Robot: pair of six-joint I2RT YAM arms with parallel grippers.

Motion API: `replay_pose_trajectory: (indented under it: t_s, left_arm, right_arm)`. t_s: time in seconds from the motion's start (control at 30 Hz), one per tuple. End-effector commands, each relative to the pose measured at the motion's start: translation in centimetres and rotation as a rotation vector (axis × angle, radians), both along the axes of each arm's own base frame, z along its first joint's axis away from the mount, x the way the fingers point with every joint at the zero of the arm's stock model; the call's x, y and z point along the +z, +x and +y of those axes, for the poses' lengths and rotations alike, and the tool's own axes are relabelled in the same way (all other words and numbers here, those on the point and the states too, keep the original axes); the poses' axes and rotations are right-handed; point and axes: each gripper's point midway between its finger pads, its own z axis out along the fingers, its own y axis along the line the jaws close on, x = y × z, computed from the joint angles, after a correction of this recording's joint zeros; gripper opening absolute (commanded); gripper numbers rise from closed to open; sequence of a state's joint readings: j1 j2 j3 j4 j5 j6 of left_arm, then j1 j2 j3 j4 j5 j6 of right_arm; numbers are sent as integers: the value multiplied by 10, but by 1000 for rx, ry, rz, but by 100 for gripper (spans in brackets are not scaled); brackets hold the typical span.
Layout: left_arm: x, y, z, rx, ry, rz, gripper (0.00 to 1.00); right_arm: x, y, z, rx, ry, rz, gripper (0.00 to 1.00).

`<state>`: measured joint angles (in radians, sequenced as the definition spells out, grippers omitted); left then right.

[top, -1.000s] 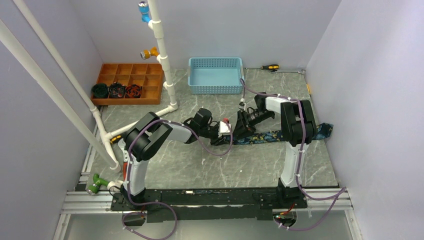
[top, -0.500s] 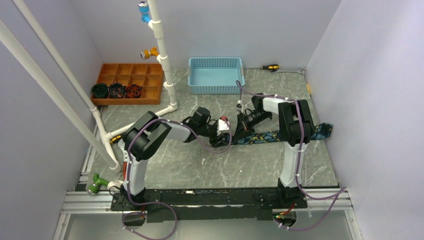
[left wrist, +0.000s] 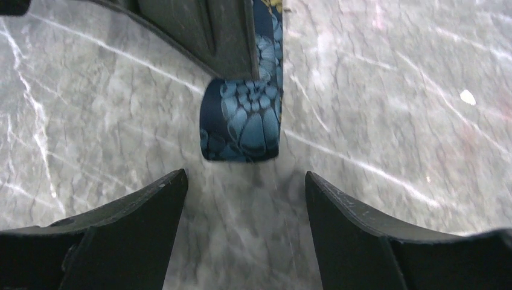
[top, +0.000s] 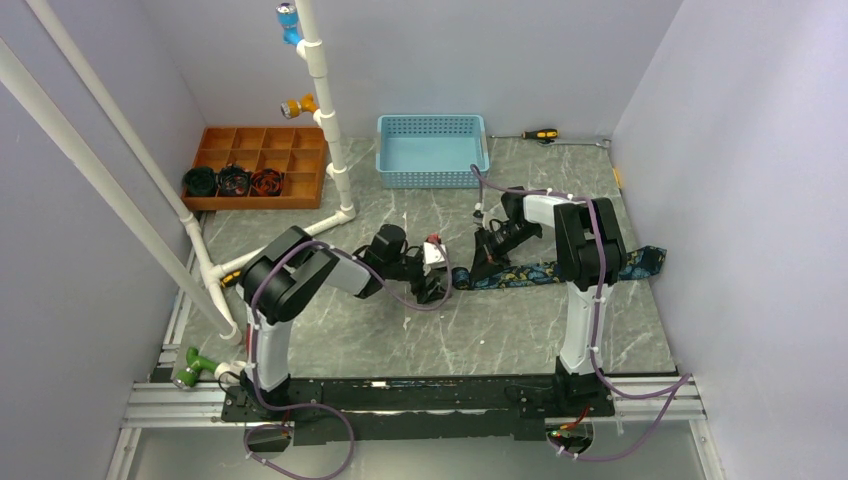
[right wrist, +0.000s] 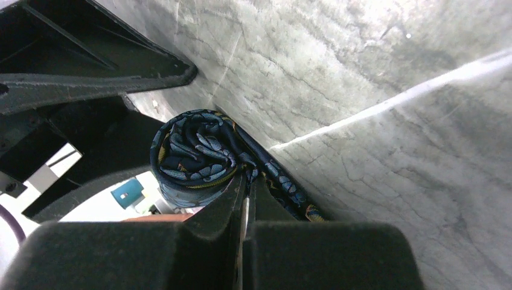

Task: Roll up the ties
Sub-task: Roll the tie at the center of the board.

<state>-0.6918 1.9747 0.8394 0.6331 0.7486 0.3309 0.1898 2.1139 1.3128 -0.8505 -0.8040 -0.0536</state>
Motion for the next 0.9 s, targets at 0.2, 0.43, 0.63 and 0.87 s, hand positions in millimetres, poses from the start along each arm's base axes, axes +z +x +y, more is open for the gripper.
replay_pose_trajectory:
  t_s: [0.2, 0.43, 0.63, 0.87]
  left_arm:
    - [-32, -8, -35, 44, -57, 111, 72]
    - [-49, -17, -52, 25, -69, 151, 57]
    - [-69, -20, -35, 55, 39, 142, 34]
    - [-85, -34, 11, 33, 248, 167, 25]
  right_arm:
    - [-47, 8, -17, 52, -170, -92, 0]
    - [-47, 16, -10, 28, -150, -93, 0]
    - [-41, 14, 3, 10, -95, -82, 0]
    - [-4, 15, 1, -5, -24, -83, 22]
